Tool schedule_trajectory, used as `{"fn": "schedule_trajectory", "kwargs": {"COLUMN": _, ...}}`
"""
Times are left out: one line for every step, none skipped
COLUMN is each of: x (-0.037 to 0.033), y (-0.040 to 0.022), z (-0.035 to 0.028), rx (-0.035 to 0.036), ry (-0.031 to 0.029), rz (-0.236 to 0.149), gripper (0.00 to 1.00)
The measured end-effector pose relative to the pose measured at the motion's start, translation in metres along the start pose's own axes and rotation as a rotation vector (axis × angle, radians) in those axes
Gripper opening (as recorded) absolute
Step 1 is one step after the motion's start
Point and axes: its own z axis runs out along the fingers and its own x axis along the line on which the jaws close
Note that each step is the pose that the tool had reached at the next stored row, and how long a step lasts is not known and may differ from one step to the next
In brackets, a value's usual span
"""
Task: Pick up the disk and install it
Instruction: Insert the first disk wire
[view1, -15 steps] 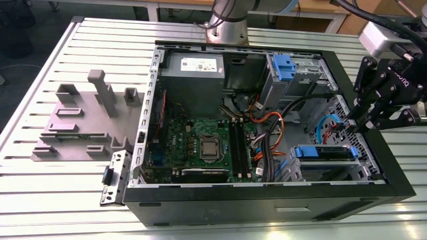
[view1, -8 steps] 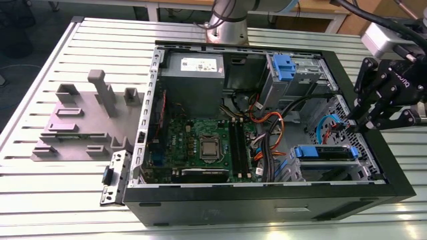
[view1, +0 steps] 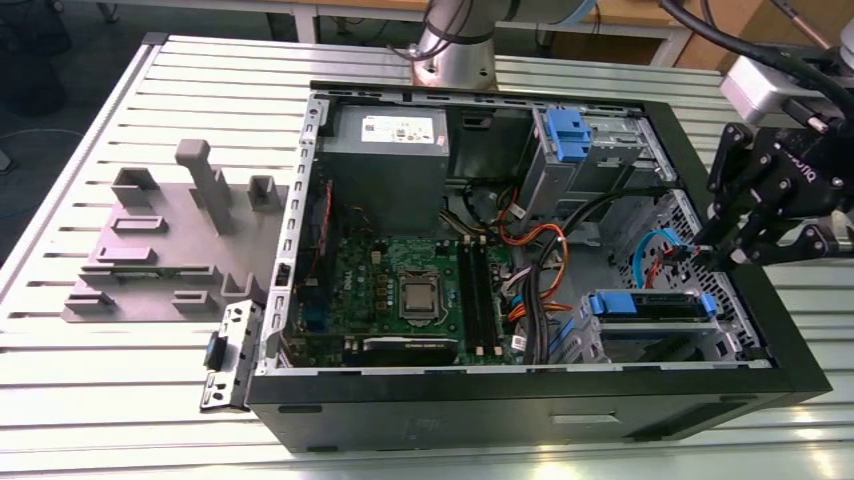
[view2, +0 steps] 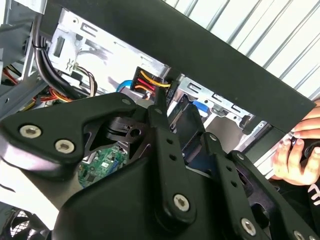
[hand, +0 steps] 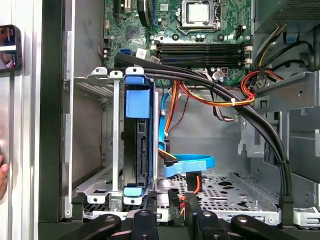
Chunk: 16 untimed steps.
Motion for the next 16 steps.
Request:
{"fn": "schedule_trajectory", "kwargs": {"x": 0.0000, "y": -0.0001, "z": 0.0004, "rx": -0.0002, "ry": 0.0004, "rz": 0.000, "gripper": 0.36}}
{"fn": "schedule_trajectory", "kwargs": {"x": -0.0001, "y": -0.0003, "z": 0.0008, "rx": -0.0002, "ry": 0.0008, "rz": 0.000, "gripper": 0.36}}
{"fn": "schedule_trajectory", "kwargs": {"x": -0.0001, "y": -0.0004, "z": 0.0012, "rx": -0.0003, "ry": 0.0009, "rz": 0.000, "gripper": 0.36}}
{"fn": "schedule_trajectory", "kwargs": {"x": -0.0001, "y": -0.0004, "z": 0.0016, "rx": -0.0003, "ry": 0.0010, "rz": 0.000, "gripper": 0.36}}
{"fn": "schedule_trajectory", "kwargs": {"x": -0.0001, "y": -0.0005, "z": 0.0020, "rx": -0.0003, "ry": 0.0011, "rz": 0.000, "gripper": 0.34}}
{"fn": "schedule_trajectory", "kwargs": {"x": -0.0001, "y": -0.0005, "z": 0.0024, "rx": -0.0003, "ry": 0.0011, "rz": 0.000, "gripper": 0.34}}
{"fn": "schedule_trajectory", "kwargs": {"x": -0.0001, "y": -0.0005, "z": 0.0026, "rx": -0.0003, "ry": 0.0014, "rz": 0.000, "gripper": 0.28}}
{"fn": "schedule_trajectory", "kwargs": {"x": -0.0001, "y": -0.0005, "z": 0.0028, "rx": -0.0002, "ry": 0.0016, "rz": 0.000, "gripper": 0.22}}
{"fn": "schedule_trajectory", "kwargs": {"x": -0.0001, "y": -0.0005, "z": 0.0030, "rx": -0.0003, "ry": 0.0016, "rz": 0.000, "gripper": 0.22}}
{"fn": "schedule_trajectory", "kwargs": {"x": -0.0001, "y": -0.0006, "z": 0.0030, "rx": -0.0002, "ry": 0.0017, "rz": 0.000, "gripper": 0.22}}
{"fn": "schedule_trajectory", "kwargs": {"x": -0.0001, "y": -0.0005, "z": 0.0031, "rx": -0.0003, "ry": 0.0016, "rz": 0.000, "gripper": 0.16}}
{"fn": "schedule_trajectory", "kwargs": {"x": -0.0002, "y": -0.0005, "z": 0.0032, "rx": -0.0003, "ry": 0.0015, "rz": 0.000, "gripper": 0.16}}
{"fn": "schedule_trajectory", "kwargs": {"x": -0.0002, "y": -0.0006, "z": 0.0032, "rx": -0.0003, "ry": 0.0016, "rz": 0.000, "gripper": 0.16}}
{"fn": "schedule_trajectory", "kwargs": {"x": -0.0002, "y": -0.0005, "z": 0.0032, "rx": -0.0003, "ry": 0.0016, "rz": 0.000, "gripper": 0.16}}
{"fn": "schedule_trajectory", "kwargs": {"x": -0.0002, "y": -0.0006, "z": 0.0032, "rx": -0.0003, "ry": 0.0015, "rz": 0.000, "gripper": 0.16}}
{"fn": "schedule_trajectory", "kwargs": {"x": -0.0002, "y": -0.0005, "z": 0.0032, "rx": -0.0003, "ry": 0.0015, "rz": 0.000, "gripper": 0.16}}
